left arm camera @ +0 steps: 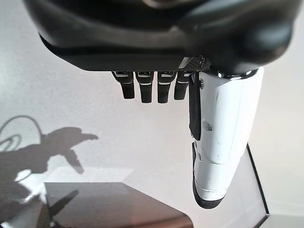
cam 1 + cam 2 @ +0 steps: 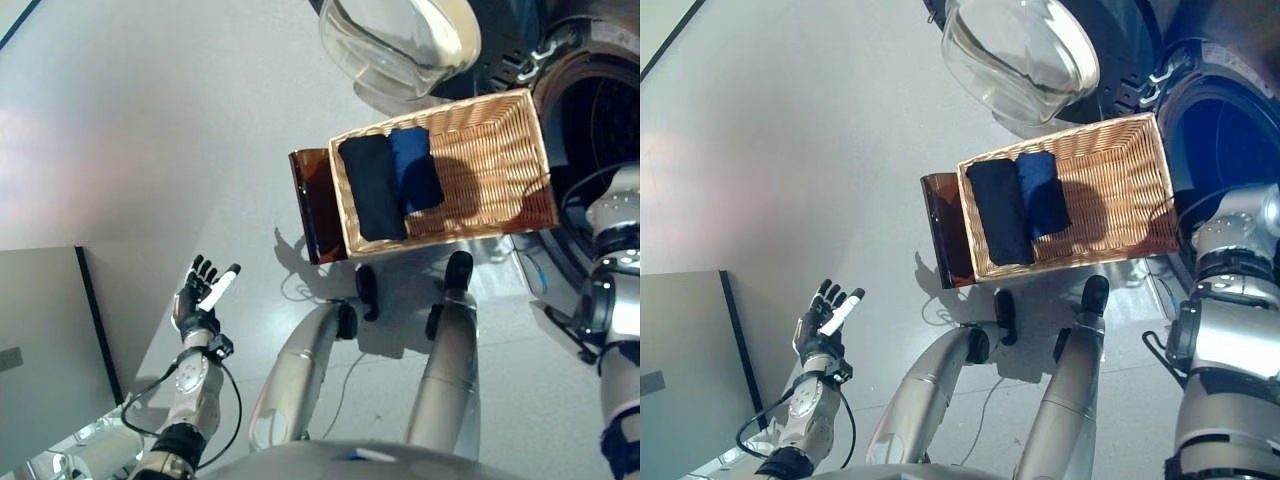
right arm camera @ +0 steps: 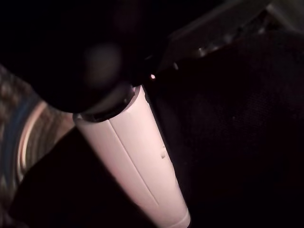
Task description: Pick up the clothes and place them into the washing machine
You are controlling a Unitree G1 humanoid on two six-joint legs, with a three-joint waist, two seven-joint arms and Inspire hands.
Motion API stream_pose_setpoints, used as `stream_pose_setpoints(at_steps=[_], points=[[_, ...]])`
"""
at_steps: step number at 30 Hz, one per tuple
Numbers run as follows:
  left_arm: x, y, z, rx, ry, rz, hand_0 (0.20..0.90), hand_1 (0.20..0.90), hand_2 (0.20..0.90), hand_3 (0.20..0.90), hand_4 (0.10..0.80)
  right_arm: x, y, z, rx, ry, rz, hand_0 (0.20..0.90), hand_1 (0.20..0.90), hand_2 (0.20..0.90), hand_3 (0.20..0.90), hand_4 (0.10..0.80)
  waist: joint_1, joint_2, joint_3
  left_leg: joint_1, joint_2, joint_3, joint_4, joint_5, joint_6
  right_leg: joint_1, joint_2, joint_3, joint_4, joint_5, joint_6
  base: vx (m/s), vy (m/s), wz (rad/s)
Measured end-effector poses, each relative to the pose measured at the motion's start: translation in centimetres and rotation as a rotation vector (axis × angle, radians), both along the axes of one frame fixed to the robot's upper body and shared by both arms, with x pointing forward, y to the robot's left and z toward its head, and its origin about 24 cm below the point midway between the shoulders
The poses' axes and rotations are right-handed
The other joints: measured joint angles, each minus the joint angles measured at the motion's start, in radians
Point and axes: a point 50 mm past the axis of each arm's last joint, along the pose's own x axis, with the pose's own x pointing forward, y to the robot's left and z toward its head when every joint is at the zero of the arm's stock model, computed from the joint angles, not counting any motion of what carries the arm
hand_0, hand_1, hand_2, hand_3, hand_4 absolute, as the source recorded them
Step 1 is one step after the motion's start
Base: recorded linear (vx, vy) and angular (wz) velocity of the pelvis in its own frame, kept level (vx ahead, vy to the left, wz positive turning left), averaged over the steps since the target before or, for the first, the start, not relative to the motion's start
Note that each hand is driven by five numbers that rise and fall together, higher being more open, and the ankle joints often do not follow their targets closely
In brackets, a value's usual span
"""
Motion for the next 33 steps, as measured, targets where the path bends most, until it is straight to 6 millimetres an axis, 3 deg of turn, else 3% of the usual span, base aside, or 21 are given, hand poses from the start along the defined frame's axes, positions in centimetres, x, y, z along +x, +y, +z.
stream_pose_setpoints(at_steps=[3, 4, 5, 6, 10, 11, 12, 13, 14, 16, 19, 28, 31, 33], points=[[0.4, -0.1, 0.4, 0.001, -0.024, 0.004, 0.900, 0.900, 0.900, 0.900, 0.800, 0.2, 0.2, 0.4, -0.042, 0.025, 0.002, 0.200, 0.200, 0.200, 0.200, 0.300, -0.003, -0.001, 0.001, 0.006, 0.000, 0.000, -0.014, 0.002, -0.001, 0.001, 0.002, -0.001, -0.005, 0.005, 0.004, 0.006, -0.012, 0.00], [0.6, -0.1, 0.5, 0.002, -0.028, 0.002, 0.900, 0.900, 0.900, 0.900, 0.800, 0.2, 0.3, 0.4, -0.050, 0.036, 0.005, 0.381, 0.381, 0.381, 0.381, 0.429, -0.004, -0.001, 0.001, 0.007, 0.000, 0.000, -0.018, 0.004, -0.003, 0.001, 0.003, -0.001, -0.006, 0.005, 0.003, -0.001, -0.032, 0.00], [0.7, -0.2, 0.6, 0.002, -0.034, 0.000, 0.900, 0.900, 0.900, 0.900, 0.800, 0.4, 0.4, 0.4, -0.068, 0.067, 0.012, 0.483, 0.483, 0.483, 0.483, 0.502, -0.007, -0.001, 0.001, 0.008, 0.000, -0.001, -0.020, 0.005, -0.004, 0.002, 0.003, -0.002, -0.006, 0.005, 0.003, -0.003, -0.034, 0.03], [0.8, -0.2, 0.7, 0.002, -0.038, -0.001, 0.900, 0.900, 0.900, 0.900, 0.800, 0.6, 0.5, 0.4, -0.088, 0.099, 0.021, 0.900, 0.900, 0.900, 0.900, 0.800, -0.010, -0.002, 0.001, 0.008, 0.000, -0.003, -0.024, 0.007, -0.005, 0.002, 0.003, -0.003, -0.006, 0.005, 0.003, -0.004, -0.032, 0.06], [1.0, -0.3, 0.9, 0.002, -0.049, -0.005, 0.900, 0.900, 0.900, 0.900, 0.800, 1.2, 0.4, 0.0, -0.250, 0.428, 0.018, 0.900, 0.900, 0.900, 0.900, 0.800, -0.027, -0.006, 0.004, 0.014, 0.001, -0.014, -0.027, 0.012, -0.010, 0.016, 0.002, -0.016, -0.005, 0.006, -0.002, -0.030, -0.036, 0.05], [1.1, -0.3, 0.9, 0.002, -0.047, -0.008, 0.900, 0.900, 0.900, 0.900, 0.800, 1.2, 0.1, -0.4, -0.321, 0.588, 0.002, 0.900, 0.900, 0.900, 0.900, 0.800, -0.025, -0.008, 0.005, 0.018, 0.000, -0.016, -0.028, 0.013, -0.011, 0.022, 0.001, -0.017, -0.004, 0.006, -0.003, -0.039, -0.054, 0.05], [1.0, -0.2, 0.9, 0.000, -0.051, -0.001, 0.900, 0.900, 0.900, 0.900, 0.800, 1.3, 0.0, -1.0, -0.456, 0.857, -0.006, 0.900, 0.900, 0.900, 0.900, 0.800, -0.025, -0.007, 0.005, 0.022, 0.001, -0.018, -0.030, 0.015, -0.012, 0.026, 0.001, -0.019, -0.005, 0.005, -0.003, -0.014, -0.042, 0.04], [0.9, 0.1, 0.9, -0.008, -0.050, 0.018, 0.900, 0.900, 0.900, 0.900, 0.800, 2.0, 0.5, -0.8, -0.646, 1.136, -0.023, 0.900, 0.900, 0.900, 0.900, 0.800, -0.039, -0.010, 0.007, 0.020, -0.001, -0.017, -0.034, 0.016, -0.016, 0.023, 0.000, -0.020, -0.008, 0.005, -0.003, -0.014, -0.046, 0.04], [0.9, 0.4, 0.9, -0.022, -0.052, 0.041, 0.900, 0.900, 0.900, 0.900, 0.800, 2.5, 1.0, -0.2, -0.835, 1.285, -0.033, 0.900, 0.900, 0.900, 0.900, 0.800, -0.050, -0.011, 0.008, 0.020, -0.001, -0.018, -0.036, 0.016, -0.019, 0.022, 0.001, -0.019, -0.009, 0.005, -0.003, -0.001, -0.012, 0.03], [0.8, 0.7, 1.0, -0.027, -0.055, 0.056, 0.900, 0.900, 0.900, 0.900, 0.800, 3.3, 2.0, 0.7, -0.921, 1.265, -0.033, 0.900, 0.900, 0.900, 0.900, 0.800, -0.051, -0.014, 0.010, 0.016, 0.000, -0.018, -0.040, 0.020, -0.023, 0.017, 0.004, -0.018, -0.018, 0.006, -0.005, -0.007, -0.008, -0.04], [1.0, 0.6, 1.2, -0.029, -0.067, 0.047, 0.900, 0.900, 0.900, 0.900, 0.800, 3.4, 2.1, 0.3, -1.018, 1.369, -0.066, 0.900, 0.900, 0.900, 0.900, 0.800, -0.051, -0.014, 0.010, 0.008, 0.003, -0.027, -0.041, 0.024, -0.026, 0.020, 0.008, -0.024, -0.027, 0.014, -0.003, -0.020, -0.020, 0.03], [1.2, 0.5, 1.3, -0.031, -0.077, 0.027, 0.900, 0.900, 0.900, 0.900, 0.800, 3.5, 2.3, 0.6, -1.039, 1.373, -0.073, 0.900, 0.900, 0.900, 0.900, 0.800, -0.054, -0.014, 0.009, 0.003, 0.003, -0.032, -0.029, 0.027, -0.017, 0.022, 0.009, -0.031, -0.036, 0.027, -0.007, -0.004, 0.000, 0.01], [1.2, 0.5, 1.3, -0.031, -0.077, 0.028, 0.900, 0.900, 0.900, 0.900, 0.800, 3.7, 2.6, 0.9, -1.035, 1.324, -0.056, 0.900, 0.900, 0.900, 0.900, 0.800, -0.054, -0.014, 0.009, 0.003, 0.004, -0.033, -0.027, 0.027, -0.018, 0.023, 0.010, -0.031, -0.036, 0.027, -0.007, 0.000, 0.000, 0.00], [1.2, 0.5, 1.3, -0.031, -0.077, 0.028, 0.900, 0.900, 0.900, 0.900, 0.800, 3.9, 2.9, 1.1, -0.860, 1.074, 0.051, 0.900, 0.900, 0.900, 0.900, 0.800, -0.053, -0.016, 0.008, 0.002, 0.007, -0.034, -0.025, 0.025, -0.022, 0.026, 0.012, -0.031, -0.039, 0.027, -0.007, 0.000, 0.000, 0.00]])
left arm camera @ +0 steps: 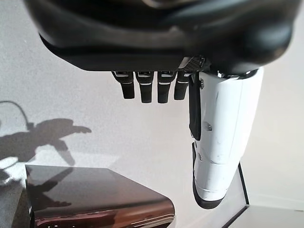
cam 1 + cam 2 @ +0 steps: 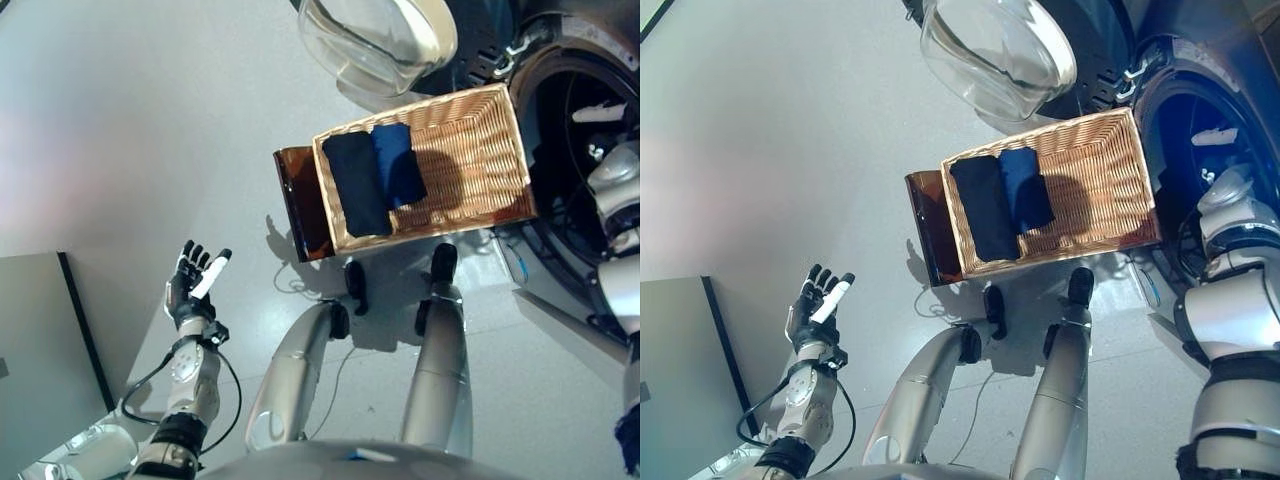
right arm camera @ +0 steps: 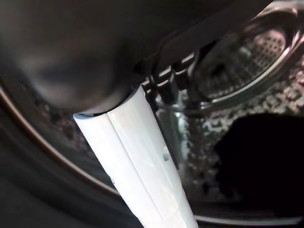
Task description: Pick up the clothes and place them into the washing machine
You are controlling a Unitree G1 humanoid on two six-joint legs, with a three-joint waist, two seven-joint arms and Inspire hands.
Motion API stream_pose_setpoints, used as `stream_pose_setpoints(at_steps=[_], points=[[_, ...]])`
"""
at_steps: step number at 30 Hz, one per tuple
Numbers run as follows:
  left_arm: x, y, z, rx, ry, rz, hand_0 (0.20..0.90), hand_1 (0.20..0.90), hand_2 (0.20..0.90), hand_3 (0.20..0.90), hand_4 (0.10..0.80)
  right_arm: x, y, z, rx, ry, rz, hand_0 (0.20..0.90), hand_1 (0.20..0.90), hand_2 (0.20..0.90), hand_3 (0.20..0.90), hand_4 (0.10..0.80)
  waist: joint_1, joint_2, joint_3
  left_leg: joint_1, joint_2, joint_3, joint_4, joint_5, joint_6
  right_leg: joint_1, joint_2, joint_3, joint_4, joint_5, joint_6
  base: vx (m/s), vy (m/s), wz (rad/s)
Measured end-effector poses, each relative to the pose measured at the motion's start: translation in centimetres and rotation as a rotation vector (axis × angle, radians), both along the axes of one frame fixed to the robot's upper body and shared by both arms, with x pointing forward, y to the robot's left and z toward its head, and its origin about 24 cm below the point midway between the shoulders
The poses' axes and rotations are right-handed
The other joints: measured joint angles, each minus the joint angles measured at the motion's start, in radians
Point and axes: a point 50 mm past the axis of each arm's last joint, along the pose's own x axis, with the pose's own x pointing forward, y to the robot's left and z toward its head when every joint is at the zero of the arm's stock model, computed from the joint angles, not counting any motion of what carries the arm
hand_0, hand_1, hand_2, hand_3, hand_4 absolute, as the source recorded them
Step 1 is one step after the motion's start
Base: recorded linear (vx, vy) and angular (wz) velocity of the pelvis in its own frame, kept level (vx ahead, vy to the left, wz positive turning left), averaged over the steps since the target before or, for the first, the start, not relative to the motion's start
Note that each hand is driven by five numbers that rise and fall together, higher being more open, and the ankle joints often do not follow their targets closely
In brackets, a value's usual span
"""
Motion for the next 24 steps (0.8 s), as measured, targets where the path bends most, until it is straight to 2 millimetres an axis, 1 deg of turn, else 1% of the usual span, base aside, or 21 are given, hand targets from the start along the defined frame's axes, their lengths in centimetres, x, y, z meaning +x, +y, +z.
stream_pose_setpoints(at_steps=[2, 3, 4, 5, 7, 8, 10, 11, 12, 13, 14, 15, 16, 18, 20, 22, 24], points=[[-0.1, 0.0, -0.1, 0.000, 0.002, 0.001, 0.900, 0.900, 0.900, 0.900, 0.800, 0.1, 0.1, -0.5, 0.165, -0.104, 0.028, 0.900, 0.900, 0.900, 0.900, 0.800, 0.000, 0.000, 0.000, 0.001, 0.001, -0.005, 0.001, 0.000, 0.000, 0.004, 0.002, -0.003, -0.002, 0.000, 0.000, 0.028, 0.013, 0.04], [-0.2, 0.1, -0.3, 0.002, 0.014, 0.003, 0.900, 0.900, 0.900, 0.900, 0.800, 0.3, 0.4, -1.2, 0.395, -0.275, 0.057, 0.900, 0.900, 0.900, 0.900, 0.800, 0.001, -0.008, -0.003, 0.006, 0.002, -0.008, 0.001, 0.001, 0.002, 0.010, 0.002, -0.005, -0.002, 0.000, -0.001, 0.016, 0.004, 0.04], [-0.2, 0.1, -0.3, 0.003, 0.014, 0.003, 0.900, 0.900, 0.900, 0.900, 0.800, 0.2, 0.4, -1.5, 0.441, -0.294, 0.053, 0.900, 0.900, 0.900, 0.900, 0.800, 0.002, -0.011, -0.004, 0.007, 0.002, -0.010, 0.002, 0.002, 0.003, 0.012, 0.002, -0.007, -0.001, 0.000, -0.001, 0.033, 0.009, 0.04], [-0.2, 0.3, -0.2, 0.011, 0.014, 0.008, 0.900, 0.900, 0.900, 0.900, 0.800, 0.3, 0.5, -2.0, 0.545, -0.358, 0.065, 0.900, 0.900, 0.900, 0.900, 0.800, 0.004, -0.023, -0.005, 0.006, 0.002, -0.011, 0.001, 0.002, 0.003, 0.011, 0.001, -0.009, -0.002, 0.000, -0.001, 0.026, 0.010, 0.04], [-0.3, 0.4, -0.3, 0.017, 0.020, 0.009, 0.900, 0.900, 0.900, 0.900, 0.800, 0.5, 0.9, -2.8, 0.622, -0.410, 0.074, 0.900, 0.900, 0.900, 0.900, 0.800, 0.004, -0.032, -0.006, 0.007, 0.002, -0.011, 0.000, 0.002, 0.003, 0.012, 0.001, -0.011, -0.002, -0.001, -0.002, 0.000, 0.000, 0.00], [-0.3, 0.5, -0.3, 0.022, 0.028, 0.018, 0.900, 0.900, 0.900, 0.900, 0.800, 0.7, 1.4, -3.3, 0.708, -0.484, 0.089, 0.900, 0.900, 0.900, 0.900, 0.800, 0.001, -0.037, -0.006, 0.009, 0.002, -0.011, -0.001, 0.002, 0.004, 0.013, 0.000, -0.011, -0.002, -0.001, -0.003, 0.000, 0.000, 0.00], [0.0, 0.5, -0.1, 0.045, 0.026, 0.017, 0.900, 0.900, 0.900, 0.900, 0.800, 0.8, 2.3, -5.6, 0.877, -0.605, 0.090, 0.900, 0.900, 0.900, 0.900, 0.800, 0.004, -0.042, -0.005, 0.023, 0.004, -0.016, -0.004, 0.003, 0.003, 0.029, 0.000, -0.018, -0.001, -0.003, -0.006, 0.000, 0.000, 0.00], [0.1, 0.4, 0.0, 0.059, 0.025, 0.014, 0.900, 0.900, 0.900, 0.900, 0.800, 1.0, 3.2, -7.0, 0.989, -0.663, 0.077, 0.900, 0.900, 0.900, 0.900, 0.800, 0.003, -0.043, -0.005, 0.036, 0.004, -0.018, -0.005, 0.002, 0.002, 0.043, 0.000, -0.023, -0.003, -0.005, -0.008, -0.003, -0.008, 0.03], [0.2, 0.4, 0.1, 0.062, 0.021, 0.010, 0.900, 0.900, 0.900, 0.900, 0.800, 1.2, 4.0, -8.0, 1.064, -0.698, 0.072, 0.900, 0.900, 0.900, 0.900, 0.800, 0.004, -0.045, -0.007, 0.044, 0.004, -0.019, -0.007, 0.002, 0.002, 0.050, -0.001, -0.024, -0.002, -0.006, -0.010, 0.000, 0.000, 0.00], [0.3, 0.4, 0.2, 0.065, 0.015, 0.014, 0.900, 0.900, 0.900, 0.900, 0.800, 1.5, 5.3, -9.1, 1.134, -0.731, 0.091, 0.900, 0.900, 0.900, 0.900, 0.800, 0.001, -0.050, -0.009, 0.048, 0.004, -0.019, -0.013, 0.001, 0.000, 0.053, -0.001, -0.024, -0.003, -0.008, -0.011, 0.000, 0.000, 0.00], [0.5, 0.3, 0.4, 0.067, 0.006, 0.008, 0.900, 0.900, 0.900, 0.900, 0.800, 1.7, 6.3, -10.1, 1.184, -0.745, 0.116, 0.900, 0.900, 0.900, 0.900, 0.800, 0.002, -0.052, -0.010, 0.050, 0.003, -0.019, -0.016, -0.001, -0.006, 0.056, -0.002, -0.025, -0.003, -0.011, -0.016, 0.000, 0.000, 0.00], [0.6, 0.2, 0.6, 0.072, -0.005, 0.003, 0.900, 0.900, 0.900, 0.900, 0.800, 1.8, 7.6, -11.2, 1.236, -0.772, 0.156, 0.900, 0.900, 0.900, 0.900, 0.800, 0.004, -0.052, -0.010, 0.053, 0.002, -0.024, -0.018, 0.000, -0.009, 0.061, -0.003, -0.030, -0.005, -0.015, -0.020, -0.007, -0.005, 0.04], [0.6, 0.2, 0.6, 0.073, -0.008, 0.003, 0.900, 0.900, 0.900, 0.900, 0.800, 1.9, 8.2, -11.8, 1.265, -0.784, 0.158, 0.900, 0.900, 0.900, 0.900, 0.800, 0.003, -0.052, -0.010, 0.054, 0.002, -0.026, -0.018, 0.001, -0.010, 0.062, -0.003, -0.032, -0.006, -0.016, -0.019, -0.011, -0.010, 0.06], [0.8, 0.1, 0.8, 0.072, -0.015, -0.004, 0.900, 0.900, 0.900, 0.900, 0.800, 1.7, 9.5, -13.6, 1.340, -0.782, 0.154, 0.900, 0.900, 0.900, 0.900, 0.800, 0.006, -0.053, -0.011, 0.055, 0.002, -0.031, -0.018, 0.003, -0.013, 0.065, -0.004, -0.038, -0.012, -0.020, -0.014, -0.017, -0.017, 0.04], [0.7, 0.1, 0.7, 0.070, -0.013, 0.003, 0.900, 0.900, 0.900, 0.900, 0.800, 1.6, 10.6, -14.5, 1.376, -0.799, 0.166, 0.900, 0.900, 0.900, 0.900, 0.800, 0.009, -0.053, -0.011, 0.054, 0.003, -0.034, -0.021, 0.005, -0.016, 0.067, -0.003, -0.041, -0.015, -0.020, -0.014, -0.019, -0.012, 0.04], [0.6, 0.1, 0.6, 0.059, -0.010, 0.009, 0.900, 0.900, 0.900, 0.900, 0.800, 1.5, 11.8, -15.4, 1.398, -0.783, 0.191, 0.900, 0.900, 0.900, 0.900, 0.800, 0.013, -0.054, -0.011, 0.055, 0.003, -0.040, -0.022, 0.006, -0.016, 0.073, -0.002, -0.049, -0.014, -0.015, -0.021, -0.018, -0.013, 0.07], [0.7, -0.1, 0.5, 0.048, -0.011, 0.013, 0.900, 0.900, 0.900, 0.900, 0.800, 1.3, 12.3, -15.9, 1.406, -0.775, 0.215, 0.900, 0.900, 0.900, 0.900, 0.800, 0.013, -0.056, -0.013, 0.058, 0.003, -0.049, -0.023, 0.007, -0.017, 0.083, -0.004, -0.060, -0.016, -0.015, -0.021, -0.010, -0.007, 0.11]])
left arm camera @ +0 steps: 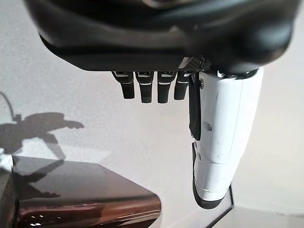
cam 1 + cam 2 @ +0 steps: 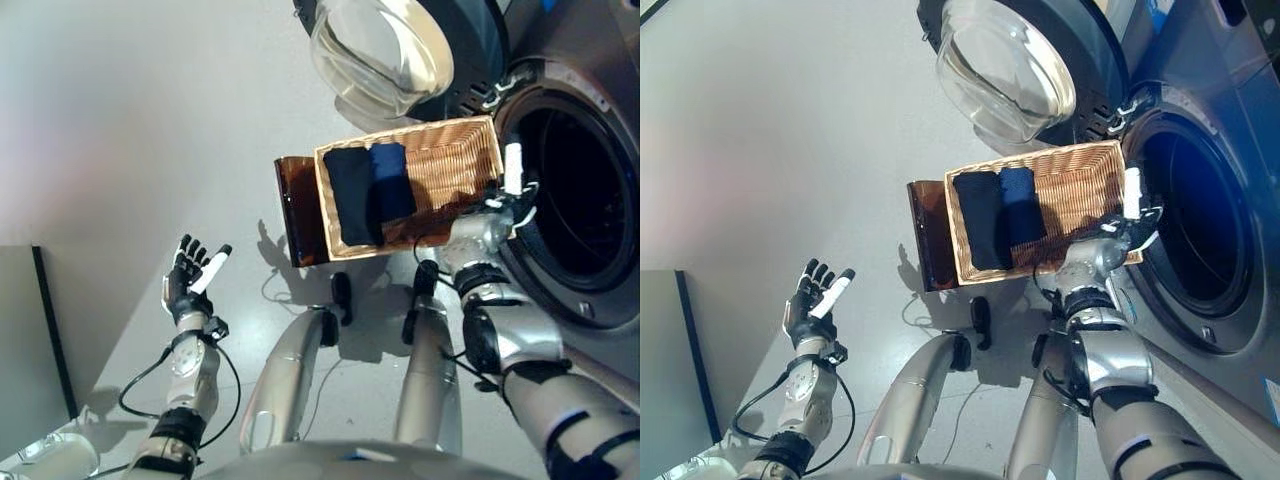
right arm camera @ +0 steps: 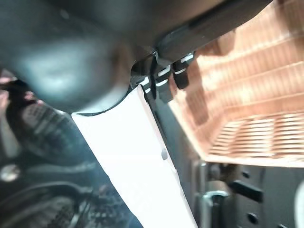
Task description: Pick up the clothes and place them into the washing machine
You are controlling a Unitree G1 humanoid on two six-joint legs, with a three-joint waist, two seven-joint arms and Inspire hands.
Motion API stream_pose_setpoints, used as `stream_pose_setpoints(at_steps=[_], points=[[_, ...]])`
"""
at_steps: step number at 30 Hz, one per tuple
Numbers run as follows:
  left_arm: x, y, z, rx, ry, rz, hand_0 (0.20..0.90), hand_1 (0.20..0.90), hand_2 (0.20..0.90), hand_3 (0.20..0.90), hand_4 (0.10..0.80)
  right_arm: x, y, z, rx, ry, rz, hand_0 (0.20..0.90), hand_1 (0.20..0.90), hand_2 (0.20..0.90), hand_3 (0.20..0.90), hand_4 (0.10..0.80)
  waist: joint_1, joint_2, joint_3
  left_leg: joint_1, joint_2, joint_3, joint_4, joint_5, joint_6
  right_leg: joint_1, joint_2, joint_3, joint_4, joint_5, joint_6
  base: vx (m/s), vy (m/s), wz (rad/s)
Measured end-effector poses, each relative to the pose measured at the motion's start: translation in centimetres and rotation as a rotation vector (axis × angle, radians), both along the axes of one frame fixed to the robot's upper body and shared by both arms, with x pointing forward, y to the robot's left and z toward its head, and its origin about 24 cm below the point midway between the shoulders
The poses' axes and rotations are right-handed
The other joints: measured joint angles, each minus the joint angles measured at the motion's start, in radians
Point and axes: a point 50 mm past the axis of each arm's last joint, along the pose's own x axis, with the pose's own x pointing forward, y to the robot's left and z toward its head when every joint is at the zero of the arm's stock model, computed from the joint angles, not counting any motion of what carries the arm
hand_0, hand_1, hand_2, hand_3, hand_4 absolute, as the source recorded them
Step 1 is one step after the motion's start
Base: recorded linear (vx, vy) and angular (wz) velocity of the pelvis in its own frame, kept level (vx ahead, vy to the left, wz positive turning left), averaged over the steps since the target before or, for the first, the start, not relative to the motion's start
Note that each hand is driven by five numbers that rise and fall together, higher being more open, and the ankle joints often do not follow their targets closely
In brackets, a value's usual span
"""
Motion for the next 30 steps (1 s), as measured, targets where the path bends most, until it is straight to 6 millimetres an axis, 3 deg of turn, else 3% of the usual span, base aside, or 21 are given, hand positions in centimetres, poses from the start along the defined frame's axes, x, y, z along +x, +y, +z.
stream_pose_setpoints(at_steps=[6, 14, 18, 23, 30], points=[[-0.1, 0.2, -0.5, -0.011, 0.025, 0.017, 0.900, 0.900, 0.900, 0.900, 0.800, -0.1, 0.9, -0.7, -0.215, 0.088, 0.126, 0.900, 0.900, 0.900, 0.900, 0.800, 0.013, -0.035, -0.005, 0.049, -0.002, -0.016, -0.034, 0.019, -0.003, 0.042, -0.002, -0.017, -0.007, -0.002, -0.003, -0.006, -0.039, 0.08], [0.1, 0.9, 0.6, 0.038, -0.017, 0.030, 0.900, 0.900, 0.900, 0.900, 0.800, 0.6, 2.0, -2.1, -0.849, 0.501, 0.420, 0.900, 0.900, 0.900, 0.900, 0.800, 0.044, -0.102, -0.008, 0.102, 0.001, -0.089, -0.137, 0.079, -0.048, 0.108, -0.001, -0.092, -0.059, -0.006, -0.031, 0.009, -0.043, 0.19], [0.6, 0.8, 1.4, 0.075, -0.046, 0.015, 0.900, 0.900, 0.900, 0.900, 0.800, 0.6, 3.2, -2.9, -0.920, 0.546, 0.478, 0.900, 0.900, 0.900, 0.900, 0.800, 0.067, -0.124, 0.005, 0.102, 0.007, -0.117, -0.155, 0.094, -0.060, 0.115, 0.001, -0.123, -0.062, -0.013, -0.043, 0.030, -0.034, 0.19], [1.2, 1.0, 3.3, 0.139, -0.122, -0.011, 0.900, 0.900, 0.900, 0.900, 0.800, 0.4, 3.1, -3.5, -0.957, 0.618, 0.491, 0.900, 0.900, 0.900, 0.900, 0.800, 0.083, -0.159, 0.027, 0.076, 0.012, -0.154, -0.155, 0.098, -0.068, 0.115, 0.000, -0.169, -0.062, -0.023, -0.057, 0.045, -0.028, 0.19], [2.7, 0.6, 7.9, 0.209, -0.311, -0.014, 0.900, 0.900, 0.900, 0.900, 0.800, 0.2, 2.4, -3.8, -0.957, 0.684, 0.479, 0.900, 0.900, 0.900, 0.900, 0.800, 0.127, -0.192, 0.061, 0.037, 0.011, -0.200, -0.147, 0.109, -0.076, 0.100, -0.007, -0.225, -0.044, -0.041, -0.070, 0.033, -0.025, 0.19]])
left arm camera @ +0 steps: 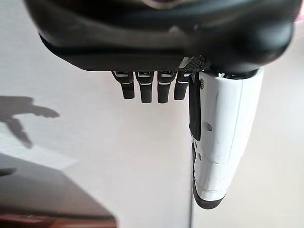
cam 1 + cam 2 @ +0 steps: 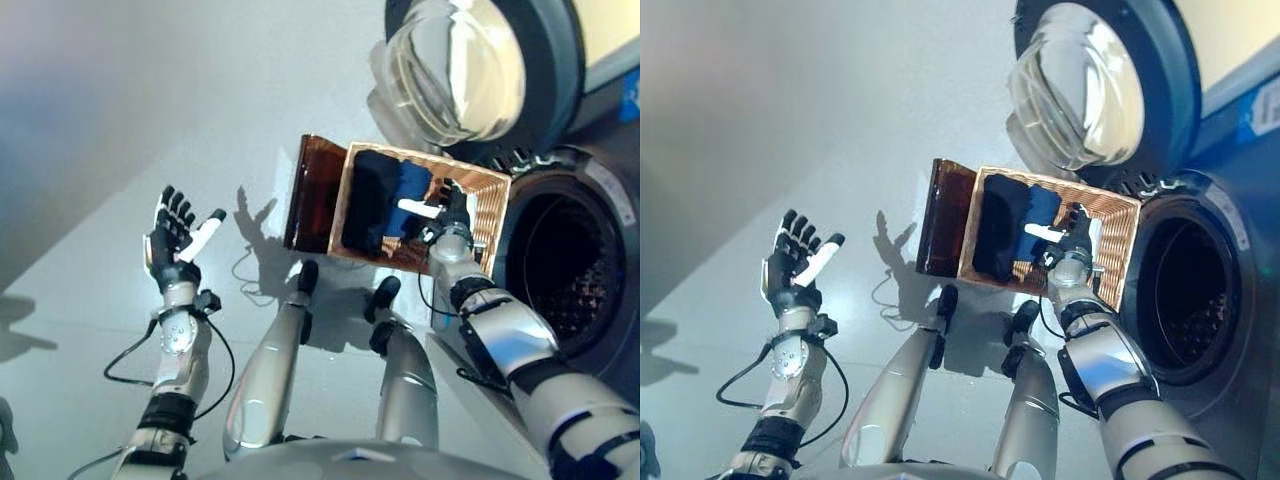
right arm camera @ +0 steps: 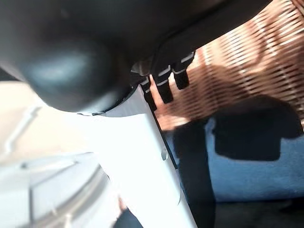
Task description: Pick up the clothes and place them into the washing machine
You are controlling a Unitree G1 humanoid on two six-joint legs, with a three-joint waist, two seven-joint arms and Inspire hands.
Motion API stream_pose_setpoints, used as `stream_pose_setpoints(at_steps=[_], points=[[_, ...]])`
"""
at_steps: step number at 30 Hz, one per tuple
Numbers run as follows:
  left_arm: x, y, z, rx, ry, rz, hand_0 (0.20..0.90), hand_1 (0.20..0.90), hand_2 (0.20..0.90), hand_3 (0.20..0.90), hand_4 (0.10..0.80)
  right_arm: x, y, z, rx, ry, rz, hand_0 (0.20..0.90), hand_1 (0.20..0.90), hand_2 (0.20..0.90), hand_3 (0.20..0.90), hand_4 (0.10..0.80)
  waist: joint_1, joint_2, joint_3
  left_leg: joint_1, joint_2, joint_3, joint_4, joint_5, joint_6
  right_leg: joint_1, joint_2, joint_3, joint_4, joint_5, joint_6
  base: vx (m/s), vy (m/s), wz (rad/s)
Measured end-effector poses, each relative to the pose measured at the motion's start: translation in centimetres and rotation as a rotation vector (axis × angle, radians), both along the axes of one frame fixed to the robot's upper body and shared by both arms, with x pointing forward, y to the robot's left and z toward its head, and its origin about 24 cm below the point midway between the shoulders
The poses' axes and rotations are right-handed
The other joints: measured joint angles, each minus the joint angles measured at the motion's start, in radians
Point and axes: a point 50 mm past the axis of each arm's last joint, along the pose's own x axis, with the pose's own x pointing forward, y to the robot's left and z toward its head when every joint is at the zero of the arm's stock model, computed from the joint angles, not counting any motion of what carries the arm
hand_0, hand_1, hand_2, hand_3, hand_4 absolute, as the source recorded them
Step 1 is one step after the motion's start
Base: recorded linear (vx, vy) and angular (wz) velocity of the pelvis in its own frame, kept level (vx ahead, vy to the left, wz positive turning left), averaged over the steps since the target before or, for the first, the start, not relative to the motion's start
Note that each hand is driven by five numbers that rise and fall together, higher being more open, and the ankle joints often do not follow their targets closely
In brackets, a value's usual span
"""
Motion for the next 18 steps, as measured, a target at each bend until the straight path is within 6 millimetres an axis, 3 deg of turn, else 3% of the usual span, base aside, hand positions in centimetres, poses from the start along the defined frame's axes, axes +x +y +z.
stream_pose_setpoints(at_steps=[5, 7, 8, 9, 13, 18], points=[[1.2, -0.4, 2.3, 0.021, -0.091, -0.007, 0.900, 0.900, 0.900, 0.900, 0.800, 1.1, 0.1, 2.1, -0.014, -0.026, -0.013, 0.900, 0.900, 0.900, 0.900, 0.800, 0.026, -0.002, 0.039, -0.047, 0.000, -0.020, 0.027, -0.001, -0.008, -0.038, -0.002, -0.012, 0.035, -0.019, -0.007, 0.013, -0.019, 0.13], [1.5, -0.6, 3.1, 0.026, -0.119, -0.009, 0.900, 0.900, 0.900, 0.900, 0.800, 1.3, 0.0, 2.5, -0.021, -0.026, -0.031, 0.796, 0.796, 0.796, 0.796, 0.725, 0.030, -0.003, 0.042, -0.071, -0.001, -0.032, 0.038, 0.000, -0.013, -0.053, -0.007, -0.030, 0.049, -0.028, -0.011, 0.022, -0.024, 0.21], [1.7, -0.7, 3.4, 0.028, -0.129, -0.008, 0.900, 0.900, 0.900, 0.900, 0.800, 1.3, -0.1, 2.6, -0.026, -0.029, -0.045, 0.524, 0.524, 0.524, 0.524, 0.531, 0.032, -0.004, 0.043, -0.081, -0.001, -0.037, 0.045, -0.001, -0.014, -0.058, -0.009, -0.038, 0.058, -0.035, -0.012, 0.047, -0.042, 0.30], [1.9, -0.7, 3.7, 0.032, -0.141, -0.006, 0.900, 0.900, 0.900, 0.900, 0.800, 1.2, -0.3, 2.6, -0.031, -0.029, -0.060, 0.200, 0.200, 0.200, 0.200, 0.300, 0.034, -0.008, 0.045, -0.092, 0.000, -0.039, 0.052, -0.001, -0.015, -0.066, -0.011, -0.042, 0.070, -0.041, -0.014, 0.035, -0.033, 0.23], [2.1, -0.9, 4.3, 0.033, -0.164, -0.003, 0.900, 0.900, 0.900, 0.900, 0.800, 0.9, -1.7, 2.7, -0.057, -0.016, -0.104, 0.200, 0.200, 0.200, 0.200, 0.300, 0.051, -0.019, 0.053, -0.110, -0.001, -0.062, 0.066, -0.006, -0.029, -0.072, -0.014, -0.061, 0.093, -0.060, -0.020, 0.026, -0.030, 0.16], [1.9, -0.7, 4.0, 0.025, -0.150, 0.022, 0.900, 0.900, 0.900, 0.900, 0.800, 1.0, -1.8, 2.9, -0.065, -0.011, -0.110, 0.200, 0.200, 0.200, 0.200, 0.300, 0.062, -0.019, 0.053, -0.112, 0.000, -0.067, 0.066, 0.001, -0.031, -0.076, -0.015, -0.064, 0.104, -0.069, -0.024, 0.009, -0.001, 0.09]])
